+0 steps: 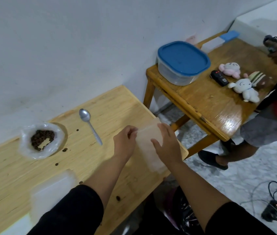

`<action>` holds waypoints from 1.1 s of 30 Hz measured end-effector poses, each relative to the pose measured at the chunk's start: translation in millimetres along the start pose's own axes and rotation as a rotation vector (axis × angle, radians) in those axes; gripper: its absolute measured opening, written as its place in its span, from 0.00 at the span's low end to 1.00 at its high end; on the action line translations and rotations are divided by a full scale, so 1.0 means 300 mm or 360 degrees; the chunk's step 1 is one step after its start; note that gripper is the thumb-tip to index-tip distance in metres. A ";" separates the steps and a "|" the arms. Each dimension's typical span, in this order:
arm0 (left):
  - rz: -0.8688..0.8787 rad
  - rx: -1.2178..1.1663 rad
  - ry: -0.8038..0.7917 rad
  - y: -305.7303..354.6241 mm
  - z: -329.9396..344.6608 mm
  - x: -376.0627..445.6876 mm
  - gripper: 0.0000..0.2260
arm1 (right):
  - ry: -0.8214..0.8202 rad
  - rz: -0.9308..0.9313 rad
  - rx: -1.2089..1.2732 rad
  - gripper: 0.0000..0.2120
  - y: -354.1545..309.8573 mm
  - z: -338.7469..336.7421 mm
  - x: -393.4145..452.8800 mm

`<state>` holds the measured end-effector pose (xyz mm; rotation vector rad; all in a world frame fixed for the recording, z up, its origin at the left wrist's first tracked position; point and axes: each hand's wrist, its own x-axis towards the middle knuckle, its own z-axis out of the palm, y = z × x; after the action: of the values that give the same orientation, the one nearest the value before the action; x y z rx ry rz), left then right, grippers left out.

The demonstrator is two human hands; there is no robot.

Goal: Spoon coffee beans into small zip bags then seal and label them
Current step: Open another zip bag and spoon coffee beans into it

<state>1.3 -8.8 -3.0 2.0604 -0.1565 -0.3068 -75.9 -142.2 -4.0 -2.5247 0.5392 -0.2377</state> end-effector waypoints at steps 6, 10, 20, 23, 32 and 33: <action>0.0246 -0.0158 0.0205 0.058 -0.151 0.028 0.10 | 0.0065 -0.0230 0.0249 0.22 -0.196 -0.096 0.129; 0.0288 -0.0327 0.0412 0.107 -0.311 0.024 0.07 | -0.0041 -0.0341 0.0261 0.10 -0.372 -0.123 0.175; 0.0027 -0.0787 0.0915 0.102 -0.667 -0.108 0.16 | -0.0239 -0.0212 0.1314 0.04 -0.783 -0.023 0.064; -0.0069 -0.1058 0.0818 0.067 -0.730 -0.166 0.17 | -0.0520 -0.0214 0.1505 0.05 -0.858 0.022 0.009; -0.0141 -0.1436 0.0821 -0.027 -0.847 -0.269 0.09 | -0.0967 -0.0342 0.1474 0.11 -0.966 0.118 -0.060; -0.0142 -0.1453 0.0822 -0.029 -0.857 -0.273 0.09 | -0.0996 -0.0357 0.1472 0.12 -0.971 0.120 -0.059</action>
<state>-5.2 230.9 120.8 1.1780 0.3398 0.1085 13.5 107.3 123.2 -1.6066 -0.1114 0.1946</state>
